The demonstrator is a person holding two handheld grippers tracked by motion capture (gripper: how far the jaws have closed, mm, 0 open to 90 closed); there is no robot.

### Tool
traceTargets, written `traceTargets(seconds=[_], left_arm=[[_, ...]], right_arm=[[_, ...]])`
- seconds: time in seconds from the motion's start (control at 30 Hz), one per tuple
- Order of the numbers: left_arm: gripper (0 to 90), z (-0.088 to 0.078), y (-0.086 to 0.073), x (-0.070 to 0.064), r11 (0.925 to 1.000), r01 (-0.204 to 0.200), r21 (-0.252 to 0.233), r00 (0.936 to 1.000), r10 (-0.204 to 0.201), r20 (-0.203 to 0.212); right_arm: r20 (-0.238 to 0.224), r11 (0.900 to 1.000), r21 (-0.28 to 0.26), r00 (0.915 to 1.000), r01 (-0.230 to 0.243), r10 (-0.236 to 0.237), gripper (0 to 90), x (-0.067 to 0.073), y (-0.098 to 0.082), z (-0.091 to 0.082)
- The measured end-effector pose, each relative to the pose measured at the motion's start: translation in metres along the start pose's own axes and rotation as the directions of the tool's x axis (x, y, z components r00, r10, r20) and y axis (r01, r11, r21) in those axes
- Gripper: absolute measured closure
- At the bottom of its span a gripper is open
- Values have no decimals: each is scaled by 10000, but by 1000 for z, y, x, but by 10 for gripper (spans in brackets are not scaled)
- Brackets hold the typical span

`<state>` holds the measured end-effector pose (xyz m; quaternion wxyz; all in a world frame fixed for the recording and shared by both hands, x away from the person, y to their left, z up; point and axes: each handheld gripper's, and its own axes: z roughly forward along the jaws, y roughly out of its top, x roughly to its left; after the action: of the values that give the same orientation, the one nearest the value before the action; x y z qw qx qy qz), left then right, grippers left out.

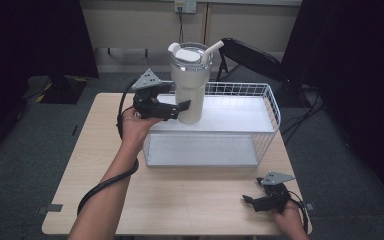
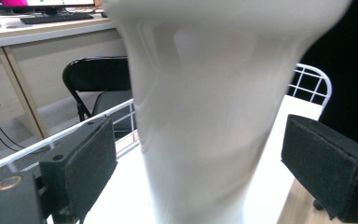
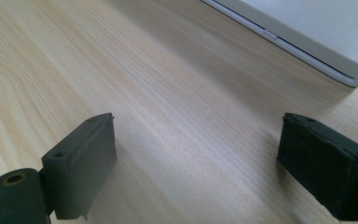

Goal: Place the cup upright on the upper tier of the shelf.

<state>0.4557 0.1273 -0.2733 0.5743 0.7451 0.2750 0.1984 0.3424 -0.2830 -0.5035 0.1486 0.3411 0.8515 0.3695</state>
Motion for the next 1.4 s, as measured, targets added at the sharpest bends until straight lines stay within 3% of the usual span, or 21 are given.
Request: traceTargets(seconds=[0.23, 0.5, 0.87, 1.27, 1.4], left_arm=[[89, -18, -4, -3, 9994, -173, 288, 9998, 172, 46], [95, -31, -16, -7, 9989, 19, 473, 9995, -34, 320], [99, -48, -35, -13, 9972, 196, 723, 9990, -224, 387], [122, -54, -52, -26, 9940, -38, 1091, 9984, -23, 560], [122, -53, -61, -28, 9935, 74, 1133, 9980, -145, 616]], right_arm=[[7, 10000, -6, 10000, -2, 2, 106, 0, 0, 0], [-10, 10000, 1, 10000, -14, 14, 106, 0, 0, 0], [16, 10000, 16, 10000, -27, 27, 106, 0, 0, 0], [57, 10000, 10, 10000, -61, 61, 106, 1, 0, 0], [64, 10000, 11, 10000, -68, 68, 106, 1, 0, 0]])
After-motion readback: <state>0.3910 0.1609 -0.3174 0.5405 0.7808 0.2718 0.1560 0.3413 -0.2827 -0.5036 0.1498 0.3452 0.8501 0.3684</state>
